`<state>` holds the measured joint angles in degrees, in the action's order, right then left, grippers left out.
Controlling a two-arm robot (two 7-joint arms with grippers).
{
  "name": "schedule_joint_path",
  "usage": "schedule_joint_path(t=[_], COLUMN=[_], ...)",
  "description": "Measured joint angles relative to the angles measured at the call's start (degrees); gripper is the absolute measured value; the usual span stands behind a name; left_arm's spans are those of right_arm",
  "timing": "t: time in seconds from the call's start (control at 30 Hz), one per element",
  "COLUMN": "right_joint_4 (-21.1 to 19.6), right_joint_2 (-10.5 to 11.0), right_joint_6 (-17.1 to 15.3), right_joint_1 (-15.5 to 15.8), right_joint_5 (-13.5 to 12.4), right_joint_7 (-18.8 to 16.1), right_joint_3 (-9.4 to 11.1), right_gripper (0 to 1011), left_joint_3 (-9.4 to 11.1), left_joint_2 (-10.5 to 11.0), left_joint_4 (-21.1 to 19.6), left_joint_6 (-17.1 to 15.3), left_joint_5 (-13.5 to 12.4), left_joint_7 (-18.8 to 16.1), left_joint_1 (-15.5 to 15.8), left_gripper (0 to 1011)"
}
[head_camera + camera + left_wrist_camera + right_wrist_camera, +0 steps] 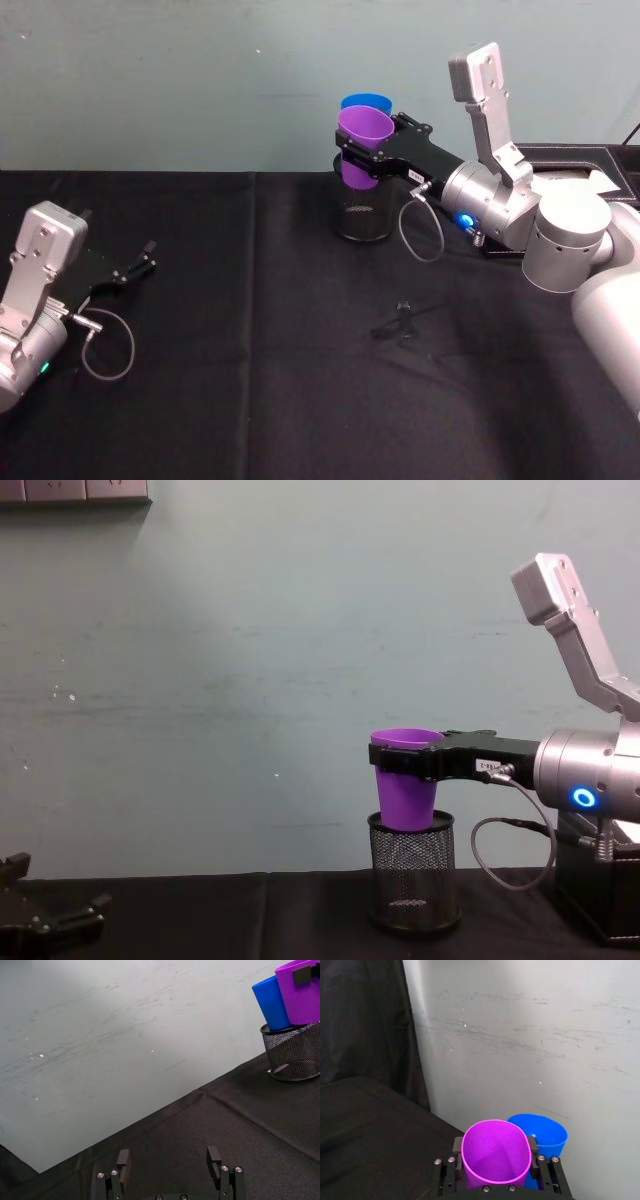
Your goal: Pick up one cup with a gripper and tap it against the other cup.
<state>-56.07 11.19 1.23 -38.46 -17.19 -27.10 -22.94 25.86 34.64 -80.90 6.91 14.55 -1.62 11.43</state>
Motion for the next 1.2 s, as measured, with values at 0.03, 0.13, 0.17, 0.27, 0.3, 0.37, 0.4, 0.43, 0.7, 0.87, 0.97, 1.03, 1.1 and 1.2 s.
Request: schedule_joint_path(t=[0.03,0.13,0.17,0.27,0.3,0.37,0.4,0.43,0.7,0.87,0.97,1.03,1.1,1.2], right_joint_4=[0.0,0.0,0.0,0.0,0.0,0.0,0.0,0.0,0.0,0.0,0.0,0.0,0.0,0.0], right_joint_2=[0.0,0.0,0.0,0.0,0.0,0.0,0.0,0.0,0.0,0.0,0.0,0.0,0.0,0.0], right_joint_6=[0.0,0.0,0.0,0.0,0.0,0.0,0.0,0.0,0.0,0.0,0.0,0.0,0.0,0.0], right_joint_1=[0.0,0.0,0.0,0.0,0.0,0.0,0.0,0.0,0.0,0.0,0.0,0.0,0.0,0.0], right_joint_5=[0.0,0.0,0.0,0.0,0.0,0.0,0.0,0.0,0.0,0.0,0.0,0.0,0.0,0.0], right_joint_7=[0.0,0.0,0.0,0.0,0.0,0.0,0.0,0.0,0.0,0.0,0.0,0.0,0.0,0.0], right_joint_3=[0.0,0.0,0.0,0.0,0.0,0.0,0.0,0.0,0.0,0.0,0.0,0.0,0.0,0.0], right_gripper=[730,730,731,730,730,730,730,730,730,731,730,730,731,731], left_joint_3=[0.0,0.0,0.0,0.0,0.0,0.0,0.0,0.0,0.0,0.0,0.0,0.0,0.0,0.0], left_joint_2=[0.0,0.0,0.0,0.0,0.0,0.0,0.0,0.0,0.0,0.0,0.0,0.0,0.0,0.0], left_joint_4=[0.0,0.0,0.0,0.0,0.0,0.0,0.0,0.0,0.0,0.0,0.0,0.0,0.0,0.0], left_joint_6=[0.0,0.0,0.0,0.0,0.0,0.0,0.0,0.0,0.0,0.0,0.0,0.0,0.0,0.0], left_joint_5=[0.0,0.0,0.0,0.0,0.0,0.0,0.0,0.0,0.0,0.0,0.0,0.0,0.0,0.0], left_joint_7=[0.0,0.0,0.0,0.0,0.0,0.0,0.0,0.0,0.0,0.0,0.0,0.0,0.0,0.0], left_joint_1=[0.0,0.0,0.0,0.0,0.0,0.0,0.0,0.0,0.0,0.0,0.0,0.0,0.0,0.0], left_gripper=[1000,1000,1000,1000,1000,1000,1000,1000,1000,1000,1000,1000,1000,1000])
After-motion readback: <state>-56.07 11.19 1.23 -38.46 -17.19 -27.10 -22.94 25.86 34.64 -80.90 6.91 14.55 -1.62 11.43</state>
